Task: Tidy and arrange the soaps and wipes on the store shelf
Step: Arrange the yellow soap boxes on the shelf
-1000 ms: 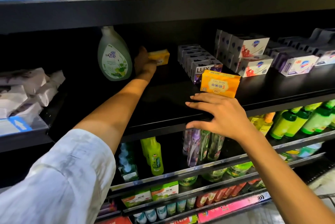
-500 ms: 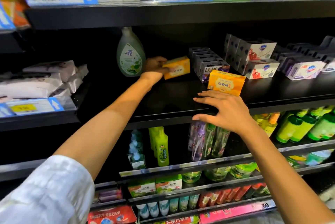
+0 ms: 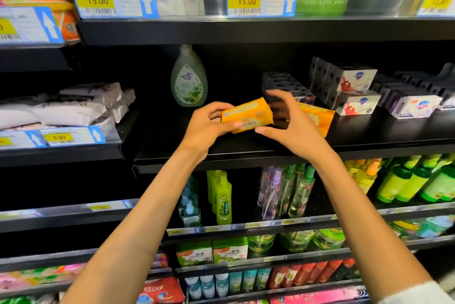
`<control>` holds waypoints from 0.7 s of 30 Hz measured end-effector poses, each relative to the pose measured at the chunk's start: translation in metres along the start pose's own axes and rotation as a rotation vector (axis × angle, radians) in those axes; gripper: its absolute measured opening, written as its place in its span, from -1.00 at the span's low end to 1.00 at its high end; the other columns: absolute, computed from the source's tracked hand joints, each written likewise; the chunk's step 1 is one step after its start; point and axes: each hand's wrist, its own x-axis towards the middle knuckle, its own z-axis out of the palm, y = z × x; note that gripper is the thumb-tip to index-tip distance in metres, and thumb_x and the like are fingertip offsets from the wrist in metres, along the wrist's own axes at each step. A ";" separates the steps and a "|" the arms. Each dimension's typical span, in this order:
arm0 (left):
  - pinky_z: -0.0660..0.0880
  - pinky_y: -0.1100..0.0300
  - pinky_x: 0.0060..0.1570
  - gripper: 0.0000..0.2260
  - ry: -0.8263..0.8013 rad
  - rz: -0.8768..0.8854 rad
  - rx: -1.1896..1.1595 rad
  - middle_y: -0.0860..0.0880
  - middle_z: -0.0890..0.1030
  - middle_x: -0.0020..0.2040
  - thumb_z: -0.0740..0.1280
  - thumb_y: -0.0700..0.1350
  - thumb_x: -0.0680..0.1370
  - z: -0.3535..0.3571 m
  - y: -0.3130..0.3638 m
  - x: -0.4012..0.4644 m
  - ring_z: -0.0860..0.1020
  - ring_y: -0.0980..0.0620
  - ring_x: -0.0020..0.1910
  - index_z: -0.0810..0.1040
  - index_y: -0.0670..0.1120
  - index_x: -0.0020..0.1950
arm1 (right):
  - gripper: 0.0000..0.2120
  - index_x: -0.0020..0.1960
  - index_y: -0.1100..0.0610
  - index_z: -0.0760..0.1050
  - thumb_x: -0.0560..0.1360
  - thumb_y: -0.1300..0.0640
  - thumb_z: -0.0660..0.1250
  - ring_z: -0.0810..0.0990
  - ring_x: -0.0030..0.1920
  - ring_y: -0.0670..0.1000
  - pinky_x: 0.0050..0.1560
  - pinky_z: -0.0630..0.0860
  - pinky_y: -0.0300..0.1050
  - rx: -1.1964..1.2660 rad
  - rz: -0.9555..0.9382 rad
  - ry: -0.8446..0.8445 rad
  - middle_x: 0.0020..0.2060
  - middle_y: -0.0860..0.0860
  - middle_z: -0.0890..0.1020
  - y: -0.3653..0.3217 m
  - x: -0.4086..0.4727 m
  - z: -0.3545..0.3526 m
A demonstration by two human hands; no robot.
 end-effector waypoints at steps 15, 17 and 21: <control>0.56 0.08 0.29 -0.57 -0.162 0.224 0.286 0.01 0.69 0.15 0.55 -0.33 0.46 0.005 -0.005 0.000 0.64 0.10 0.19 0.63 -0.10 0.31 | -0.66 0.20 0.13 0.64 0.46 0.33 0.56 0.59 0.22 -0.04 0.21 0.50 -0.22 0.018 -0.234 0.150 0.15 0.04 0.64 0.009 -0.002 0.020; 0.56 0.10 0.29 -0.61 -0.139 0.223 0.265 0.01 0.70 0.13 0.54 -0.29 0.49 0.004 -0.005 0.000 0.65 0.08 0.18 0.64 -0.10 0.30 | -0.60 0.27 0.07 0.59 0.47 0.28 0.55 0.58 0.23 -0.05 0.24 0.51 -0.12 -0.002 -0.208 0.148 0.17 -0.02 0.63 0.006 -0.004 0.020; 0.57 0.16 0.23 -0.63 -0.111 0.157 0.152 -0.03 0.70 0.14 0.54 -0.27 0.51 0.002 -0.005 0.001 0.66 0.03 0.19 0.64 -0.10 0.29 | -0.38 0.50 -0.06 0.40 0.52 0.16 0.53 0.42 0.43 -0.12 0.41 0.37 -0.17 -0.178 -0.161 0.094 0.37 -0.12 0.50 0.006 -0.009 0.012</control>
